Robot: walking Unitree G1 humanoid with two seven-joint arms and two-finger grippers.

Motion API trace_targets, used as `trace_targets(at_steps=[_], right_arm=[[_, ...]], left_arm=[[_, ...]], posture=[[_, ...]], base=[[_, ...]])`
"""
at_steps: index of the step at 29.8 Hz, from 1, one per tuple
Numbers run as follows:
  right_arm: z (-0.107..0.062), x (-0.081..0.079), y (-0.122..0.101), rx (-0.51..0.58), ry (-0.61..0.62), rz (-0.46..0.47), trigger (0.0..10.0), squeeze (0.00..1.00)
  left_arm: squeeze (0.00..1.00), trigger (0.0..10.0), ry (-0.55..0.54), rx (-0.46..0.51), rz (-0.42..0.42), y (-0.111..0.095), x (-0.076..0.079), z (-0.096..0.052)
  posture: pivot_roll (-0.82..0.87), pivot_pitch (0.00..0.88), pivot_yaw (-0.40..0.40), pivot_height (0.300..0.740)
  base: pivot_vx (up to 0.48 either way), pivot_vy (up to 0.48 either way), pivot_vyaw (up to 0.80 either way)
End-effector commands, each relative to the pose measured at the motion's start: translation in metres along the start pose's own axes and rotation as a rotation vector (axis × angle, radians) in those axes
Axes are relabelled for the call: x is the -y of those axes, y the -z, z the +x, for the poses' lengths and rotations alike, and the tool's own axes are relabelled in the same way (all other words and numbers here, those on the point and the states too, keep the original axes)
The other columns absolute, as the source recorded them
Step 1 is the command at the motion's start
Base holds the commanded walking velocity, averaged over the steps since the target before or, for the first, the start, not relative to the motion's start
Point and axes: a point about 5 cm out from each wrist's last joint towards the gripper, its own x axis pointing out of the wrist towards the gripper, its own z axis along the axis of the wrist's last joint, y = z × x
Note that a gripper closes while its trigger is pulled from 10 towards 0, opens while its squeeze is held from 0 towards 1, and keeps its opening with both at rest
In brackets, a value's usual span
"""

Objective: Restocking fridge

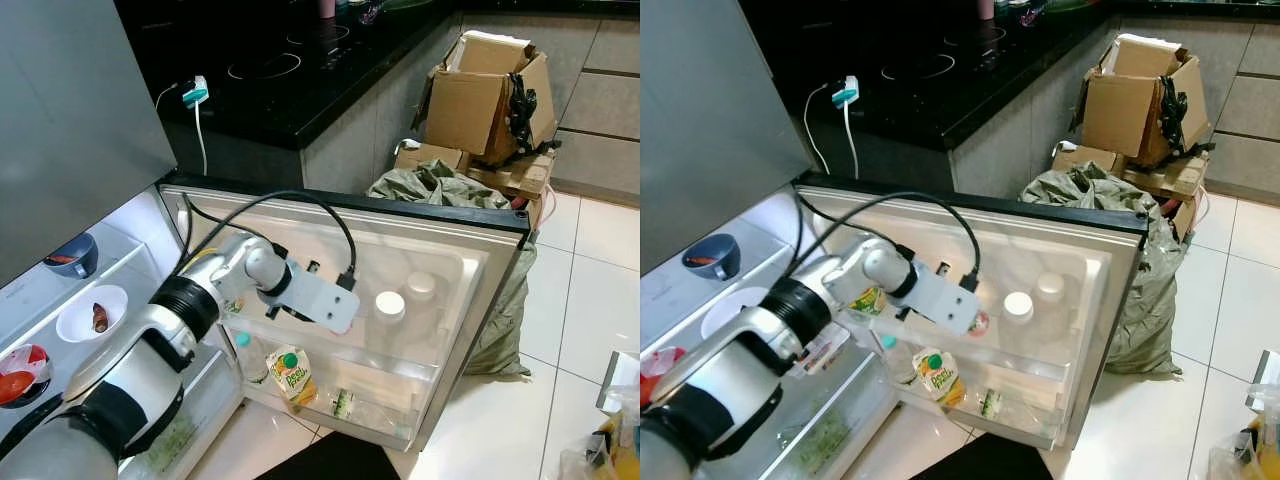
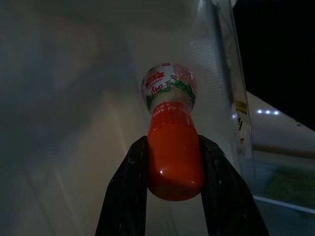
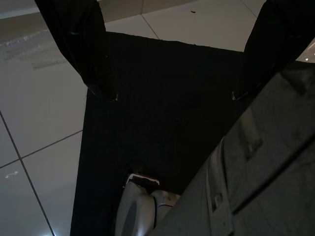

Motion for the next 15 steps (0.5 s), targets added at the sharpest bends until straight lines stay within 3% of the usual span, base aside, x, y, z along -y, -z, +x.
trace_targets(at_steps=[1,15], right_arm=[[0.002,-0.007,0.002,-0.004,-0.016,0.001,10.0,0.0],[0.002,-0.008,0.002,0.0,-0.015,0.002,10.0,0.0]], left_arm=[[0.0,10.0,0.013,-0.001,0.037,-0.005,-0.002,0.006],[0.0,10.0,0.025,0.022,0.148,-0.024,-0.01,0.021]], posture=[[-0.25,0.069,0.138,0.74],[-0.26,0.07,0.151,0.74]], base=[[0.0,0.0,0.0],[0.0,0.0,0.0]])
